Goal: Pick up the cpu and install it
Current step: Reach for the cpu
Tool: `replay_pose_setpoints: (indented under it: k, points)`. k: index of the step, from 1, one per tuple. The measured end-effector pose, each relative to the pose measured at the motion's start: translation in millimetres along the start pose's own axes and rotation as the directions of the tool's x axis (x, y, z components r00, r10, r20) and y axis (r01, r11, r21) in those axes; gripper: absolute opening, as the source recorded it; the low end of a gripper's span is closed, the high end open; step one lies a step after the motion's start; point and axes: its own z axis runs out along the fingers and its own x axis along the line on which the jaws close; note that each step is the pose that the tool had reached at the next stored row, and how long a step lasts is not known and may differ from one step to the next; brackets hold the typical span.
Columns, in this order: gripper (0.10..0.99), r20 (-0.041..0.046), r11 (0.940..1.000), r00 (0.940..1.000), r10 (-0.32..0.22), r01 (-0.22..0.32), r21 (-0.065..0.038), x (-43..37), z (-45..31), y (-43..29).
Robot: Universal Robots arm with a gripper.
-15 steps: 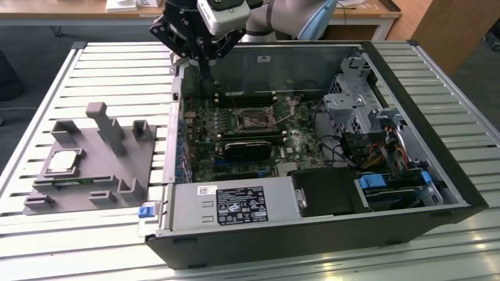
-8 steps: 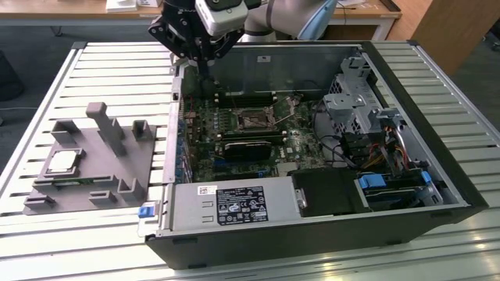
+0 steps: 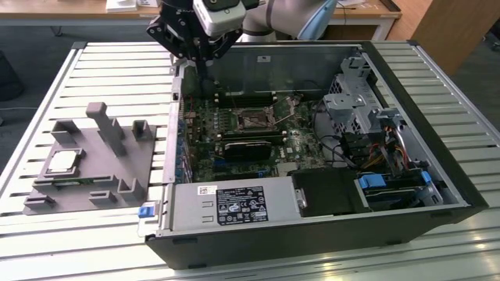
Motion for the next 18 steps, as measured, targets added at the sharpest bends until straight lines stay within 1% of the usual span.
replay_pose_setpoints:
  k: [18]
  points:
    - [0.106,0.0,1.0,1.0,0.0,0.0,0.0,4.5,1.3,-0.4]
